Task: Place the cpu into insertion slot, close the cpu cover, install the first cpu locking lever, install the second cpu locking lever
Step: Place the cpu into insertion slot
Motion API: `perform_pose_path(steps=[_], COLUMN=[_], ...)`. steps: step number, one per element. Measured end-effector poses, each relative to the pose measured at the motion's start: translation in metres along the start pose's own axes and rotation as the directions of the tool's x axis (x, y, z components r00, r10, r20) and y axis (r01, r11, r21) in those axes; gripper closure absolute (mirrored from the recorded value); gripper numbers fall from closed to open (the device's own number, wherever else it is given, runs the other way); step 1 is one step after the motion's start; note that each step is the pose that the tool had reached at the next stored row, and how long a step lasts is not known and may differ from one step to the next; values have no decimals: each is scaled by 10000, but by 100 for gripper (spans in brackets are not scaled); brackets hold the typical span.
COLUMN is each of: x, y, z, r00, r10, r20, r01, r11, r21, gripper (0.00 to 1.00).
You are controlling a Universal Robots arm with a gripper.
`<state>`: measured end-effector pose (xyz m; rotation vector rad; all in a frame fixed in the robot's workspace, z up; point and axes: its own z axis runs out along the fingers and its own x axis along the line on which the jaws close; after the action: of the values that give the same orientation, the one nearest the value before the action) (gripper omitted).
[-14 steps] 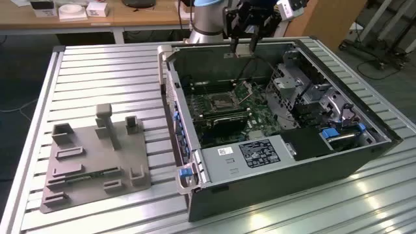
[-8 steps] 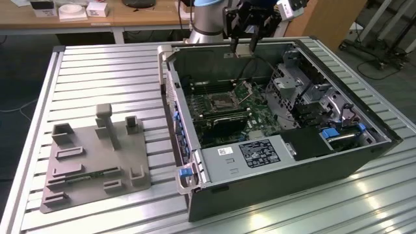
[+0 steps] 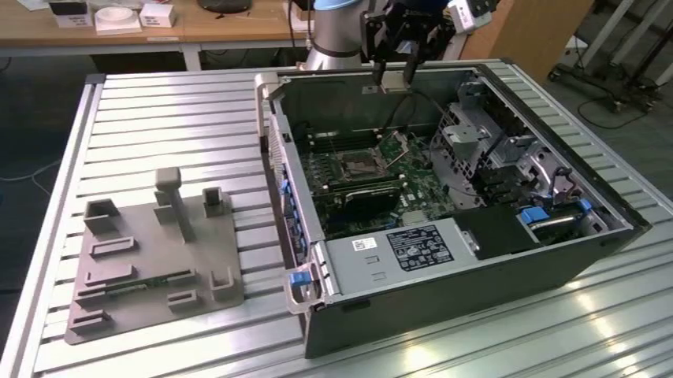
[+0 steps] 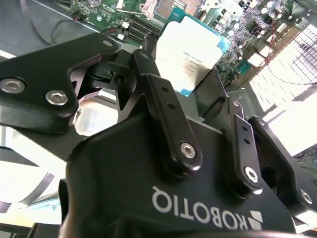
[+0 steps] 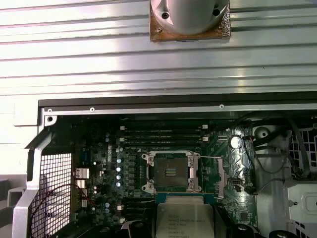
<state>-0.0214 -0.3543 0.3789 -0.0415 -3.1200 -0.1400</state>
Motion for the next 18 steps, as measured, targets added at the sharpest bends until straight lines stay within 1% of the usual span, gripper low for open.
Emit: perform_pose_path(steps=[2,4,10,18], x=[0,1,7,11], y=[0,0,0,-1], z=[0,1,3,3], r00=[10000,9995,9957,9949], r10=[96,318,925,1004], r20=[10,29,82,90], r01=[-96,-318,-925,-1004], r11=[10000,9995,9957,9949], r21=[-2,-7,-22,-24], gripper=[46,46,46,46])
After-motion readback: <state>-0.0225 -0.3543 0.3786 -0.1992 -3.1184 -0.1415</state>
